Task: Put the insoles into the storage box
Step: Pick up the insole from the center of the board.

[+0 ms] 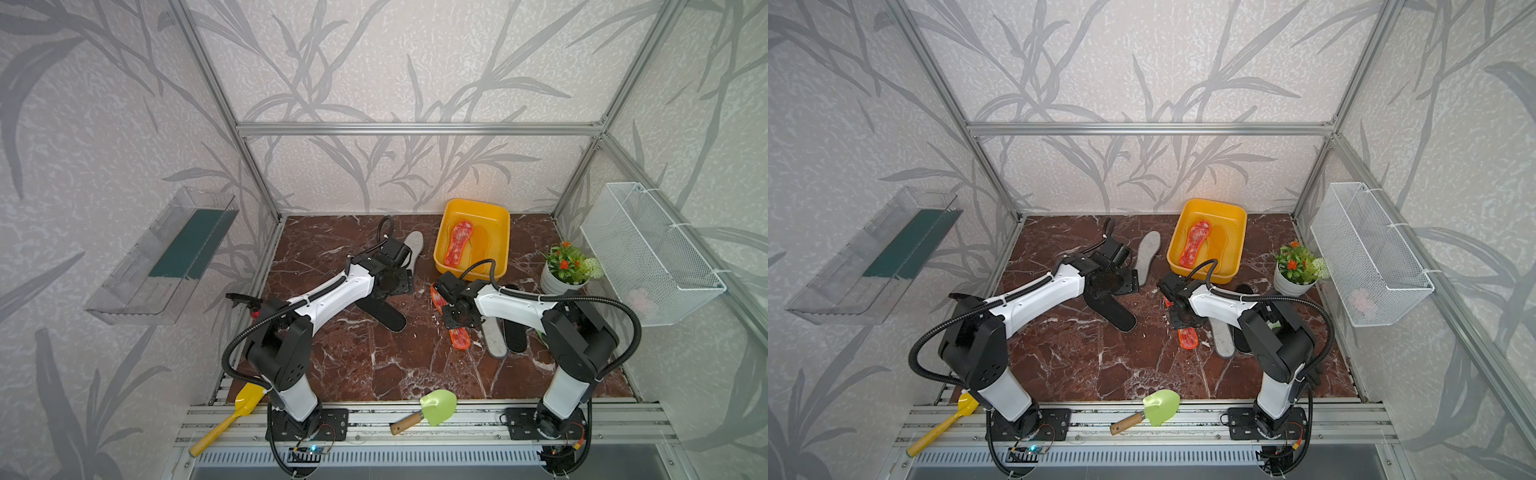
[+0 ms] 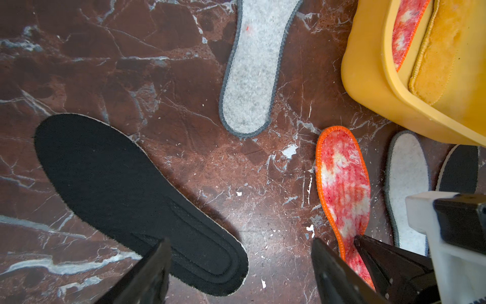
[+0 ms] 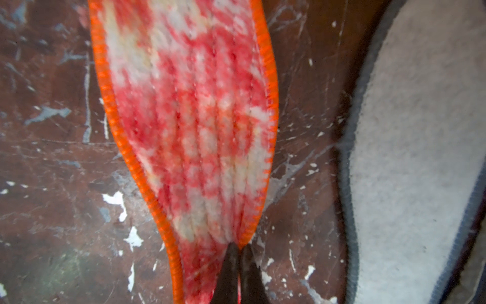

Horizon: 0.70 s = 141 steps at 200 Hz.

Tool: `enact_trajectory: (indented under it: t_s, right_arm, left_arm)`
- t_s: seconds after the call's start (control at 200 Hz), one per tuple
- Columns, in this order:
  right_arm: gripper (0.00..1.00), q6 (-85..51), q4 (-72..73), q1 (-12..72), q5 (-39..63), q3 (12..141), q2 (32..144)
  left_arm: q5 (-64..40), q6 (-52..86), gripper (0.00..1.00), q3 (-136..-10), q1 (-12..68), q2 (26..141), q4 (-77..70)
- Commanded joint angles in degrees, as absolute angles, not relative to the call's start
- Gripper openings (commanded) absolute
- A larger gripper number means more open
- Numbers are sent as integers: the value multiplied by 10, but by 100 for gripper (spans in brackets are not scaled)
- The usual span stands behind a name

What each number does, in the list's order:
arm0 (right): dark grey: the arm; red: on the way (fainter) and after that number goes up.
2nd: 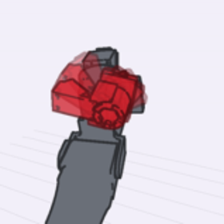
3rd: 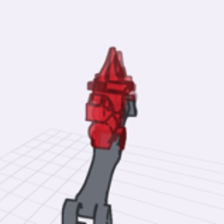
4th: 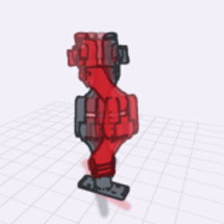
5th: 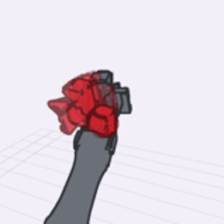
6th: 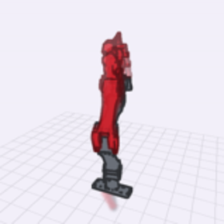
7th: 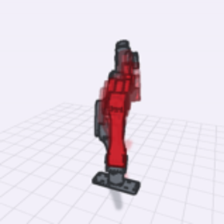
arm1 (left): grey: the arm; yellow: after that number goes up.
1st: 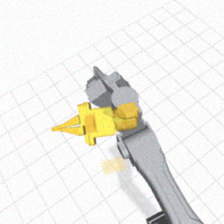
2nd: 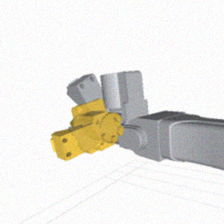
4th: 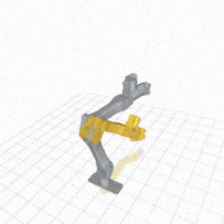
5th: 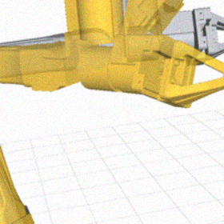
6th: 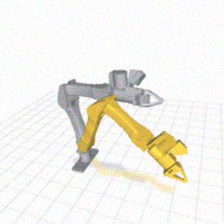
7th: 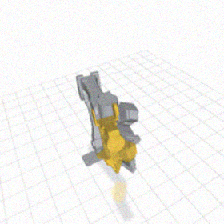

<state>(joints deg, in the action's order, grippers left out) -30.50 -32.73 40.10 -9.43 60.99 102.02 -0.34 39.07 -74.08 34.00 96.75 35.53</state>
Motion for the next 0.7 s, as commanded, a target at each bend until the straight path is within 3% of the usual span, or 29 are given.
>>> enact_trajectory:
  t_s: [0.0, 0.7]
  right_arm:
    - [0, -314, -335, 400, -94, 585, 1065]
    - [0, -289, -224, 399, -94, 517, 911]
  left_arm:
    - [8, 387, 82, -734, 337, 949, 362]
    - [11, 387, 80, -729, 333, 941, 359]
